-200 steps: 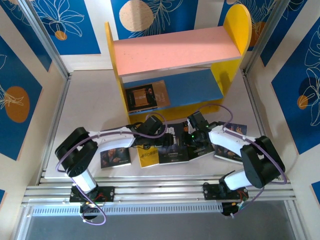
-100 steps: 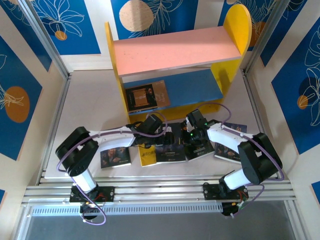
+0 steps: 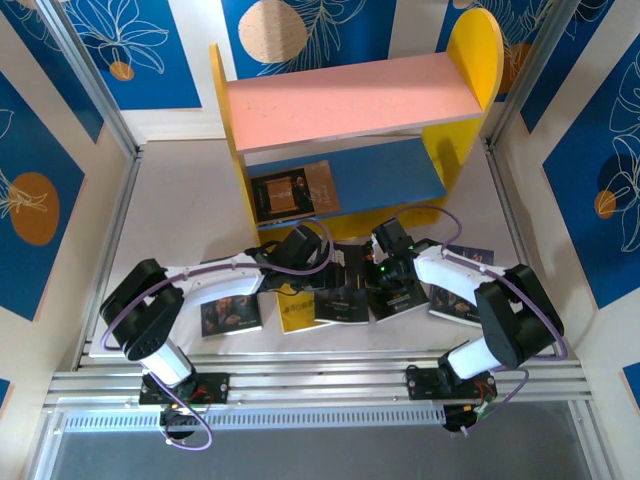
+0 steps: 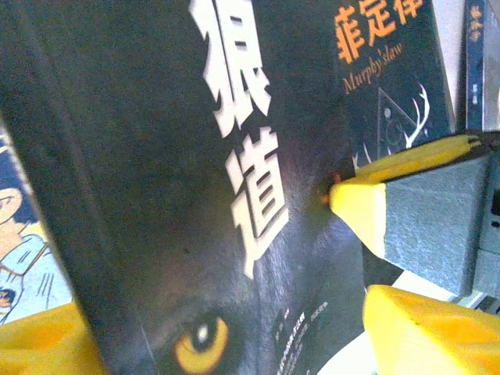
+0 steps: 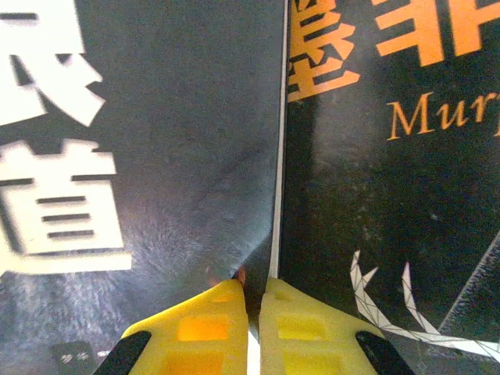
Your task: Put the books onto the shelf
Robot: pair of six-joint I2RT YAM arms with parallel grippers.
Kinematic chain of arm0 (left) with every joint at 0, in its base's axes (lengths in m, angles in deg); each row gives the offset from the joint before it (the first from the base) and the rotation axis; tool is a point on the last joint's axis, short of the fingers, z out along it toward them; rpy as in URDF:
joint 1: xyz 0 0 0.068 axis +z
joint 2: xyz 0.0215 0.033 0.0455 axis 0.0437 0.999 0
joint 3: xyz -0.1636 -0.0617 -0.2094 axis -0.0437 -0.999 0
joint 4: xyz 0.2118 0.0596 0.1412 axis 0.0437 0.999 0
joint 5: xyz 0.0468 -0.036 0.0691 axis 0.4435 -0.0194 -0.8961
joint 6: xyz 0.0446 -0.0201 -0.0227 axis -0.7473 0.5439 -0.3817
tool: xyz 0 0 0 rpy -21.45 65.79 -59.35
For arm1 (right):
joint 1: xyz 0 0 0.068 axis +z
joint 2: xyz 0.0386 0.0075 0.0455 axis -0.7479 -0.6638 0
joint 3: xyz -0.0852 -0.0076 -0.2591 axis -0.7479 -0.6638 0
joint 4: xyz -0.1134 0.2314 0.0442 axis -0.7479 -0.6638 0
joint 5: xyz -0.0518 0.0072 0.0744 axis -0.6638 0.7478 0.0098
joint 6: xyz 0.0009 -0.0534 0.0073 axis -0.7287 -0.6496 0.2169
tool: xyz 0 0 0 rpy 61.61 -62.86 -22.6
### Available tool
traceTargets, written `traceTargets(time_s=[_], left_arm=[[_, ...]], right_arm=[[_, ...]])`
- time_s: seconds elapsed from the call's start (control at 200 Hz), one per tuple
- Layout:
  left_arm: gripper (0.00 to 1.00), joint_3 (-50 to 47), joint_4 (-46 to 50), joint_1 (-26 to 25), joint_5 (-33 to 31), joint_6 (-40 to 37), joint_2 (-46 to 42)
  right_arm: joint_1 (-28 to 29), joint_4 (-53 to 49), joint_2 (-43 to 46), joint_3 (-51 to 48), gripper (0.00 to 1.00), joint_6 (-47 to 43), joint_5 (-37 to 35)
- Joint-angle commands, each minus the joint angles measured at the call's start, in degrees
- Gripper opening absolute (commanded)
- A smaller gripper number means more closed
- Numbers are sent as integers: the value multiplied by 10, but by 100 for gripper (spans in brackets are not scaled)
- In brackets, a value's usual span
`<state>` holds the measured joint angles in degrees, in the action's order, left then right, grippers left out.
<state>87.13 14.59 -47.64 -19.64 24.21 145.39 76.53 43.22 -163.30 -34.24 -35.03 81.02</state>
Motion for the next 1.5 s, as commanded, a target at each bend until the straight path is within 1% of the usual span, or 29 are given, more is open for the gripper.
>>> traceTargets(time_s=[0.0,0.11,0.29,0.425,0.53,0.57,0.595,0.645,0.685,0.7,0.725,0.82,0.84,0.88,0.895,0.93,0.955,1.101,1.116,1.146,1.201,1.276,1.316,1.381,1.496], left_arm=[[65,25,-54,-11,55,-8,5],[56,25,-46,-11,49,-13,5],[46,30,-33,-11,44,-20,4],[37,42,-16,-11,30,-29,5],[27,63,-1,-11,25,-38,11],[24,66,-1,-11,21,-40,12],[21,67,-1,-11,18,-41,12],[16,69,-1,-11,13,-42,12],[8,71,2,-11,9,-44,12],[5,73,3,-11,8,-45,12],[0,78,8,-11,9,-47,12],[0,87,19,-14,3,-50,-1],[0,88,19,-15,1,-50,-8],[0,89,18,-17,-5,-50,-25],[0,89,18,-18,-7,-50,-31],[0,91,19,-20,-14,-51,-49],[0,91,17,-20,-20,-52,-62],[0,104,-4,-21,-75,-50,-125],[0,108,-6,-21,-85,-48,-129],[0,117,-11,-21,-105,-43,-132],[0,134,-24,-21,-147,-27,-131],[0,155,-55,-22,-193,-17,-116],[0,165,-75,-22,-217,-12,-106],[0,177,-115,-21,-236,-8,-91],[0,203,-130,-22,-265,7,-69]], right_arm=[[9,12,-21,-3,9,8,37],[7,13,-19,-4,8,8,41],[2,12,-13,-6,9,9,43],[-4,8,-5,-6,12,4,53],[-7,5,12,-7,20,0,47],[-11,1,21,-9,22,0,45],[-13,-3,28,-9,25,-1,43],[-20,-10,41,-8,26,-5,42],[-26,-17,53,-7,27,-6,43],[-28,-21,58,-7,31,-6,43],[-31,-27,67,-6,32,-6,41],[-47,-50,114,-5,34,-4,34],[-49,-55,126,-5,38,-1,30],[-56,-63,154,-6,40,3,23],[-59,-67,165,-7,42,5,20],[-65,-71,185,-7,43,8,16],[-72,-77,207,-7,46,12,10],[-115,-77,280,5,48,30,13],[-119,-73,285,5,49,33,14],[-127,-66,293,7,55,42,14],[-136,-39,308,2,61,63,12],[-146,49,328,-22,69,113,18],[-148,102,335,-35,70,144,29],[-149,171,338,-51,72,190,36],[-143,243,341,-62,73,247,36]])
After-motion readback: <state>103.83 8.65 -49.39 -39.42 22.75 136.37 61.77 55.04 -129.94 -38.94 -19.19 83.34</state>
